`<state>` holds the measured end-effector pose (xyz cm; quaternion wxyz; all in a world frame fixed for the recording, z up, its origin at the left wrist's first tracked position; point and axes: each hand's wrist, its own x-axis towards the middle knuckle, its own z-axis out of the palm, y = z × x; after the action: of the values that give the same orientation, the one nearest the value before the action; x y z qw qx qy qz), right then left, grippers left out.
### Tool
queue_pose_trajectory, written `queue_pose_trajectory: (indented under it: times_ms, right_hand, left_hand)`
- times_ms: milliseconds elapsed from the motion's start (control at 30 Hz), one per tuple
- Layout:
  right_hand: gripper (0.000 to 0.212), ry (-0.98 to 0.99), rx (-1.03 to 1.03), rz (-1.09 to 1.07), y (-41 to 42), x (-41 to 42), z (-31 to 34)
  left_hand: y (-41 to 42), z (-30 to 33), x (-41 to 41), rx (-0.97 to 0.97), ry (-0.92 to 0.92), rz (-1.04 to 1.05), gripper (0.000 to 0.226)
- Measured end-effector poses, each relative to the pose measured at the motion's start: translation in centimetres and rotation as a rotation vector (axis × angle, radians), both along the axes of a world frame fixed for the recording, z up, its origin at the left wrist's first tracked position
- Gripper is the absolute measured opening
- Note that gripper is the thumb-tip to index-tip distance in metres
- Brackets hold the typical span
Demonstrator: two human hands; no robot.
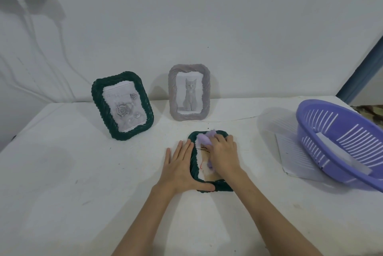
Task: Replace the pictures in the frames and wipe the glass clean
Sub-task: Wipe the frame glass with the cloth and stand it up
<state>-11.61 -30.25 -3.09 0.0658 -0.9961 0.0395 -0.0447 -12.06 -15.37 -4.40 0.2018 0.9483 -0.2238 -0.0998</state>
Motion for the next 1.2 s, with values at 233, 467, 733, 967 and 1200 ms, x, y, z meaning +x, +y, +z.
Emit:
queue_pose_trajectory:
  times_ms: [233,467,733,967,1200]
  right_hand:
    - [0.084,-0.089,-0.068,-0.032,-0.6,-1.8,0.0]
    - [0.035,-0.192,0.186,0.379,-0.8,-2.3,-0.2]
    - [0.029,-0.164,0.098,0.242,-5.3,-1.3,-0.1]
    - [0.034,-0.072,0.182,0.462,-2.4,-1.7,-0.2]
    - [0.044,-0.081,0.214,0.524,-4.9,-6.1,-0.2]
  left_hand:
    - [-0.1,0.1,-0.1,-0.011,0.014,0.024,0.135]
    - [0.3,0.6,0.3,0.040,0.083,-0.063,0.137]
    - [0.2,0.1,-0.3,0.014,0.000,-0.017,0.144]
    - [0.3,-0.5,-0.1,-0.017,-0.060,-0.023,0.148]
    - [0.1,-0.4,-0.1,0.006,-0.049,-0.007,0.154]
